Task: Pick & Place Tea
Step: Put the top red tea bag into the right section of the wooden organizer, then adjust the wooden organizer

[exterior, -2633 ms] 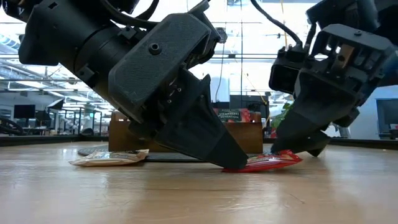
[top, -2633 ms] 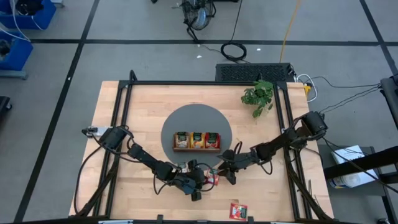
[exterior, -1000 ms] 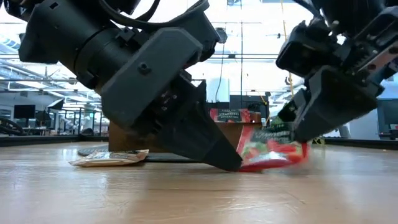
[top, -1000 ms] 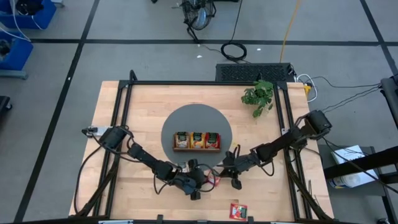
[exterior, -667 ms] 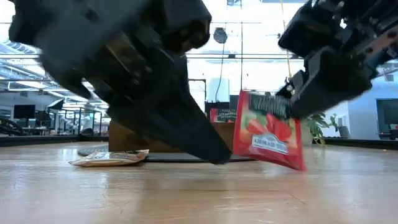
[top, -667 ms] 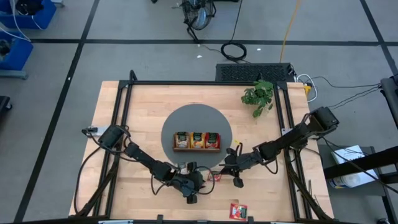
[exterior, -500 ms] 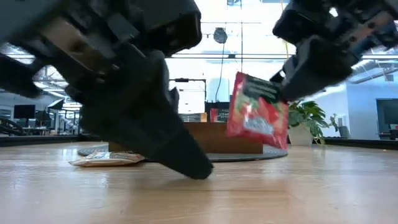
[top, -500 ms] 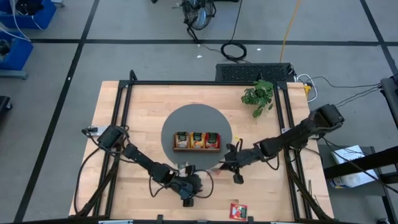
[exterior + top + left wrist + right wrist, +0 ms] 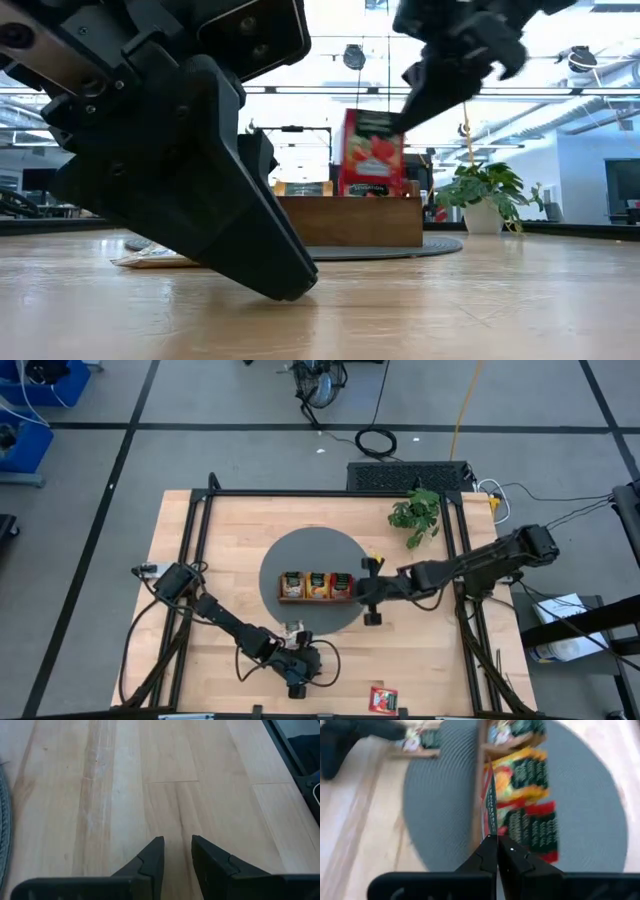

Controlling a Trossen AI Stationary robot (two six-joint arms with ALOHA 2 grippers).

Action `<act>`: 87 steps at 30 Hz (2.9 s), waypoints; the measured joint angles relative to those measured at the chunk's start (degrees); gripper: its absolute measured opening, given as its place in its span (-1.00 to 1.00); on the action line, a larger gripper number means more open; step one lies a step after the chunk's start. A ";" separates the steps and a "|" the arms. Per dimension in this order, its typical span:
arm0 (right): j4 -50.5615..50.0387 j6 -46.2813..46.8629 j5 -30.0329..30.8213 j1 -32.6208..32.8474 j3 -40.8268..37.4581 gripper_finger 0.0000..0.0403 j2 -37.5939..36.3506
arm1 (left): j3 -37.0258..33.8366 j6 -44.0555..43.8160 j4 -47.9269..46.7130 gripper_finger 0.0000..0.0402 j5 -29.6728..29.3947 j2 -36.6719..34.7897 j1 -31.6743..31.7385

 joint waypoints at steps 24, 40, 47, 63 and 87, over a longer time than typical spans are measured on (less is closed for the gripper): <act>-0.90 1.46 -3.44 -4.58 0.15 -1.00 5.73 | 0.00 0.99 -0.44 -0.49 0.01 0.00 0.00; 2.45 4.48 -6.11 -4.58 0.15 -0.22 5.57 | -0.02 2.90 -0.39 -0.49 -1.74 0.00 -0.03; 2.28 3.43 2.78 -4.53 0.15 -0.09 1.75 | -0.07 3.87 -4.09 -0.49 -7.80 -1.09 -0.33; 4.86 0.34 3.86 5.54 0.12 -0.95 3.33 | -0.11 0.83 -9.69 -0.49 -12.11 -2.86 -1.88; 16.42 2.96 -0.18 -4.21 -6.70 -0.99 6.21 | 0.01 -12.53 -21.61 -0.49 -26.91 -12.00 -6.14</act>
